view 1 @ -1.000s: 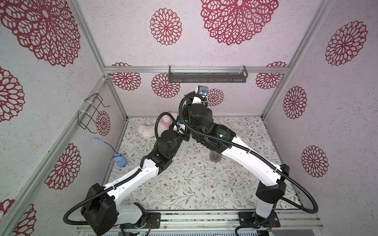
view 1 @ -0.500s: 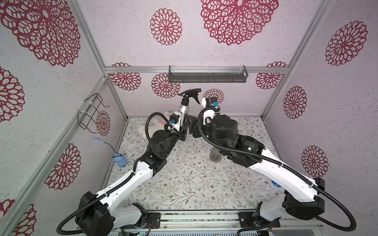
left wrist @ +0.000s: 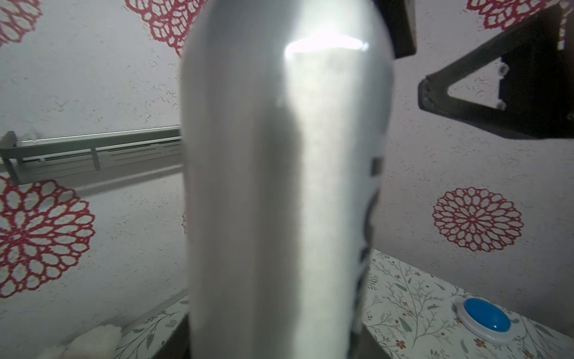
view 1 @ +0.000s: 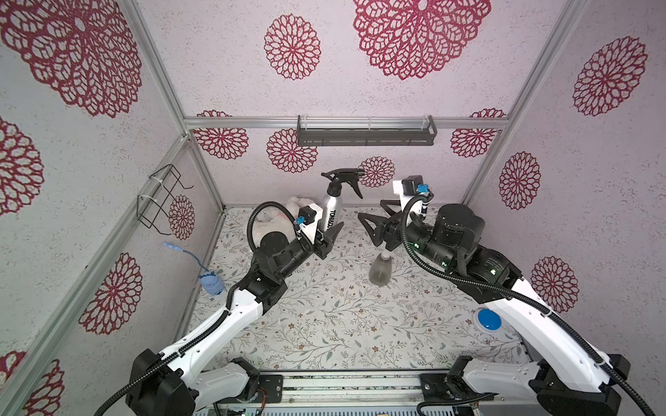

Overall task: Attach spray nozzles to spray bottles
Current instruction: Screw the spray nozzle on the spray bottle.

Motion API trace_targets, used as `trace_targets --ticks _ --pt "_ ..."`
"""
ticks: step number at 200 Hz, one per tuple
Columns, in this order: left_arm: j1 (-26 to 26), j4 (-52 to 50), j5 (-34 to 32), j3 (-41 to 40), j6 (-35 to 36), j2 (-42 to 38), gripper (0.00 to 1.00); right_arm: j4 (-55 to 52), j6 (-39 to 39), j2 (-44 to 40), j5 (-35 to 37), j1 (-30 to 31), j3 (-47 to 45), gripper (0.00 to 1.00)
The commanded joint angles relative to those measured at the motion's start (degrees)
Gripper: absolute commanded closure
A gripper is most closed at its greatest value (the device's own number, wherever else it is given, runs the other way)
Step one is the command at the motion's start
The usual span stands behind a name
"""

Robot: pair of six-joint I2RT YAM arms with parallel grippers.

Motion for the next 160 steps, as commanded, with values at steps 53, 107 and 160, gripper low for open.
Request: trace_targets --ticks 53,107,160 --pt "0.30 -0.40 11.41 -0.16 -3.16 -0.01 1.00 1.15 -6.59 8.15 -20.42 -4.33 12.53 0.15" --pt "0.36 -0.69 11.22 -0.45 -2.93 -0.51 1.00 1.68 -3.91 13.63 -24.59 -5.38 17.75 0.32" --pt "0.32 -1.28 10.91 -0.45 -2.12 -1.14 1.00 1.77 -2.52 14.46 -24.17 -5.48 18.12 0.56"
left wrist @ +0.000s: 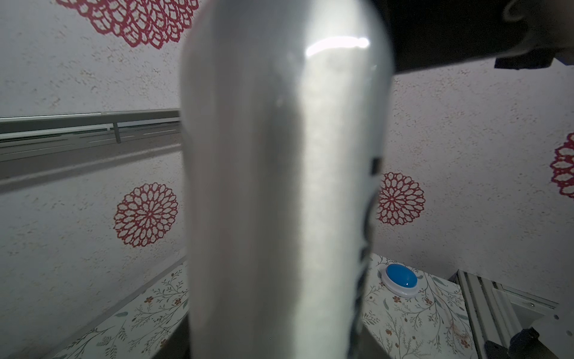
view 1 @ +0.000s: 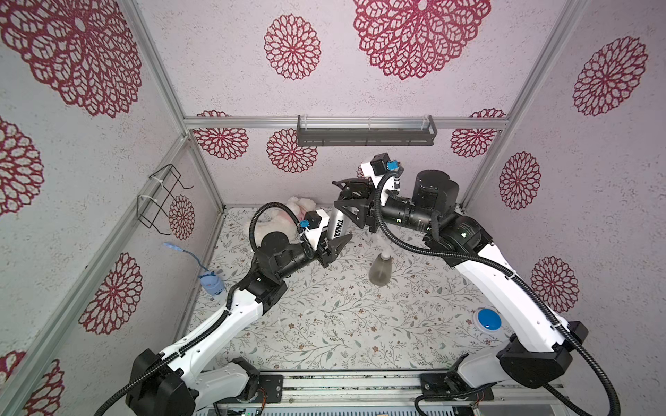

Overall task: Attach spray nozzles to spray bottles
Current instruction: Screw the spray nozzle on the spray bottle.

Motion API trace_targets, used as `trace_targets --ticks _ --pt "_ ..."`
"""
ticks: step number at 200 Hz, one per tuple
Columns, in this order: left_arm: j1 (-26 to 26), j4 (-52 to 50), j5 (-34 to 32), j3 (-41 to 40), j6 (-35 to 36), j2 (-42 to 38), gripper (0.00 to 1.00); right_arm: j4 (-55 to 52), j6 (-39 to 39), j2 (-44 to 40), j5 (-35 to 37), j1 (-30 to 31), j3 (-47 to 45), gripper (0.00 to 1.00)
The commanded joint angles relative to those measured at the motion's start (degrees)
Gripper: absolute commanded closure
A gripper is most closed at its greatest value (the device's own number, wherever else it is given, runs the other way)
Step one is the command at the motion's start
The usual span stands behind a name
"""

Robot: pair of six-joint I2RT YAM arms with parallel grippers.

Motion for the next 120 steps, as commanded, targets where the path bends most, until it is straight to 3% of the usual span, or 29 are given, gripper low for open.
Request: trace_targets --ticks 1,34,67,97,120 --pt "0.30 -0.08 0.35 -0.43 0.49 -1.14 1.00 1.89 1.44 -0.86 -1.46 -0.45 2.14 0.56" --pt "0.27 0.01 -0.01 -0.39 0.52 -1.32 1.00 1.66 2.14 -0.47 -1.46 -0.45 2.28 0.71" --pt "0.27 -0.27 -2.28 0.28 0.47 -1.54 1.00 1.42 3.07 -0.55 3.04 -0.29 0.30 0.77" --pt "0.06 -3.18 -5.98 2.26 1.20 -1.06 1.00 -1.86 2.83 -0.30 17.60 1.95 0.32 0.80" --pt "-0.22 -3.55 -9.79 2.78 1.44 -0.65 1.00 -5.87 1.34 1.60 32.89 6.95 2.53 0.81"
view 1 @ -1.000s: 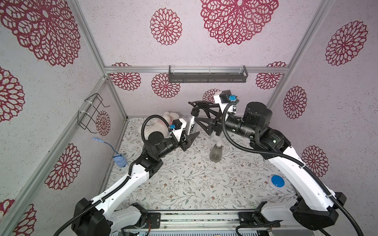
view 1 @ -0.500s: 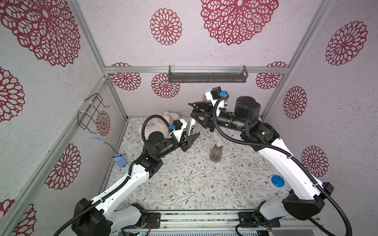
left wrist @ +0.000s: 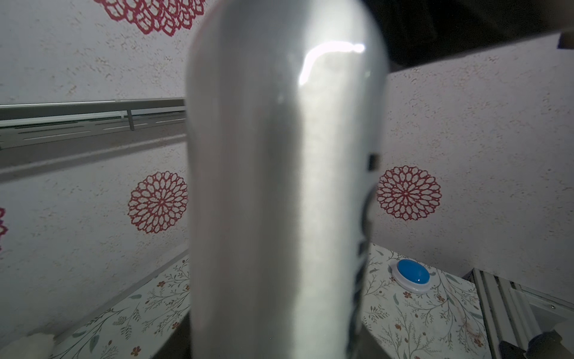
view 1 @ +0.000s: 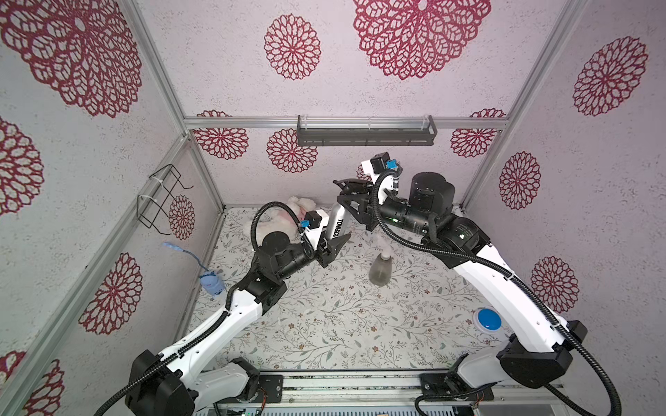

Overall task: Attach spray nozzles to spray bottles
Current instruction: Screw the spray nozzle on the spray bottle.

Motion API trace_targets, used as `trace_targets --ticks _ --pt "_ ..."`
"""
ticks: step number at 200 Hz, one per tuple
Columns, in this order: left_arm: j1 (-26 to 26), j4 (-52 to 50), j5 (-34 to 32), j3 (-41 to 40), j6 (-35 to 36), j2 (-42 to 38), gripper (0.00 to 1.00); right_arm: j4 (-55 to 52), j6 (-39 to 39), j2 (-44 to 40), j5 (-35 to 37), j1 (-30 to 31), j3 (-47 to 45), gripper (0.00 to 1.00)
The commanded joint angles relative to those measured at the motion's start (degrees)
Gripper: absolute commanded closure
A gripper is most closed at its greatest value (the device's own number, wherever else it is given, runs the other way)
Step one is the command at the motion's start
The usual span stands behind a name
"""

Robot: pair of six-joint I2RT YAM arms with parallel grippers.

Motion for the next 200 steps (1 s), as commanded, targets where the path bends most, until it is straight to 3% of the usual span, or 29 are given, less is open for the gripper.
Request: trace_targets --ticks 1,75,124,159,178,200 --pt "-0.13 -0.14 -5.85 2.65 0.37 -0.24 1.00 -4.24 -1.48 1.58 20.55 4.06 2.82 0.81" --pt "-4.48 1.71 -18.80 4.81 5.73 2.67 1.00 -4.73 2.42 10.74 56.32 14.75 8.16 0.84" --pt "-6.68 3.86 -27.45 5.70 8.20 3.85 1.00 -5.69 3.35 17.53 67.53 17.75 14.00 0.86" --pt "-8.25 4.67 -32.52 6.14 9.89 5.05 1.00 -6.71 3.73 21.26 69.13 18.91 18.46 0.86" --pt "-8.17 4.24 -32.71 5.41 10.48 4.58 1.00 -6.01 4.63 19.39 61.80 18.95 17.99 0.81" --pt "-6.85 5.58 -30.32 2.98 8.73 3.49 1.00 -3.12 5.28 13.72 51.01 18.95 13.74 0.64"
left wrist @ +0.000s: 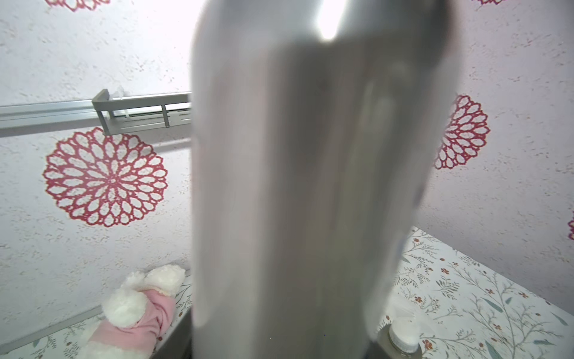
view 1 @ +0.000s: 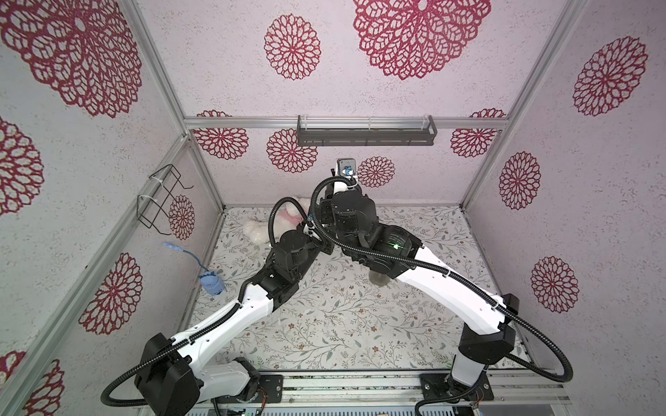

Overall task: Attach spray nozzles to spray bottles
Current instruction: Screw the spray nozzle on the spray bottle.

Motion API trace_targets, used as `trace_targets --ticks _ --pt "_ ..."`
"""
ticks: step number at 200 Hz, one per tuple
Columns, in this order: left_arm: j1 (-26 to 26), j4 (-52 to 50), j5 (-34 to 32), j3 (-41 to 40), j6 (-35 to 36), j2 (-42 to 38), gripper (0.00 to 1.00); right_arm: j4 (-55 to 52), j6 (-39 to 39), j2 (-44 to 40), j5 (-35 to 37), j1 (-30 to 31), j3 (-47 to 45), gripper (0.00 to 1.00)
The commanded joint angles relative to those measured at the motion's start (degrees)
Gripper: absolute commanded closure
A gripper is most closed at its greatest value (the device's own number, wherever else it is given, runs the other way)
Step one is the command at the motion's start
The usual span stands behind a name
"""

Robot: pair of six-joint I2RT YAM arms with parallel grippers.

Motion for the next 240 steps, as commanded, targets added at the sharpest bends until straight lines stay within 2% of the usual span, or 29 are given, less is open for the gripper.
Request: trace_targets --ticks 1,29,66,102,129,159,177,203,240 --pt "-0.71 5.78 0.80 -0.43 3.24 -1.68 1.00 -0.54 0.44 -3.67 -9.21 0.39 -3.73 0.64" --pt "1.64 5.29 6.15 -2.47 0.89 -3.73 1.00 -1.20 0.53 -9.82 -19.36 0.23 -8.10 0.39" --pt "4.46 4.13 12.82 -4.26 -0.50 -6.52 1.00 -1.87 -0.20 -16.88 -25.69 0.21 -15.89 0.24" --pt "6.30 3.46 16.04 -3.61 -1.05 -6.55 1.00 -1.40 -0.80 -23.66 -29.83 0.21 -23.21 0.15" --pt "8.50 3.52 19.43 -3.16 -2.03 -6.07 1.00 -2.00 -1.51 -29.16 -32.35 0.21 -28.11 0.16" --pt "10.79 3.15 25.54 -2.81 -3.35 -6.33 1.00 -4.69 -3.34 -34.10 -25.76 -0.33 -30.40 0.28" --pt "11.33 3.37 30.99 -2.73 -4.54 -6.53 1.00 -5.42 -4.59 -35.32 -24.86 -4.81 -29.98 0.34" --pt "11.35 4.00 36.60 -2.37 -7.20 -5.64 1.00 -5.60 -4.72 -32.22 -34.68 -13.76 -25.33 0.36" --pt "10.89 3.73 40.09 -1.94 -8.50 -4.84 1.00 -7.27 -6.98 -22.89 -43.02 -15.16 -13.60 0.34"
